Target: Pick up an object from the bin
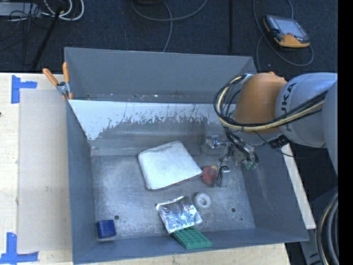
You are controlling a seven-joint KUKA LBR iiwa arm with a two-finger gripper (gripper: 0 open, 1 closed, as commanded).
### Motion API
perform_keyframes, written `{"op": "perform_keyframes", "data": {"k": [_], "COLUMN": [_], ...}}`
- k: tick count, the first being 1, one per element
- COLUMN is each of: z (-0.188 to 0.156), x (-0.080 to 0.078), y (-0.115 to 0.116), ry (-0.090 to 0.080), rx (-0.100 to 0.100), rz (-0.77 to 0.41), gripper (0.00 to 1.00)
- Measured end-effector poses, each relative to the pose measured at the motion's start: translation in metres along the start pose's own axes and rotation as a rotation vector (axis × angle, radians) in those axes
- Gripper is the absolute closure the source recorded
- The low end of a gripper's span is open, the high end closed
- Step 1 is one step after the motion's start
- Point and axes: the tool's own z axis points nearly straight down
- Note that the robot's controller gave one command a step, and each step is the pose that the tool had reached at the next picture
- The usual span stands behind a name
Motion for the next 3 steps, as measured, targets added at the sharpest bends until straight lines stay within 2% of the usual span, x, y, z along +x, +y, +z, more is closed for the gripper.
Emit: {"op": "perform_keyframes", "data": {"k": [1, 2, 3], "z": [-0.035, -0.041, -0.004], "x": [0.008, 0.016, 0.018], "y": [0.006, -0.003, -0.005], "ry": [-0.010, -0.008, -0.002], "rx": [0.001, 0.000, -0.001], "rz": [0.093, 0.242, 0.422], "gripper": [0.00, 0.00, 0.00]}}
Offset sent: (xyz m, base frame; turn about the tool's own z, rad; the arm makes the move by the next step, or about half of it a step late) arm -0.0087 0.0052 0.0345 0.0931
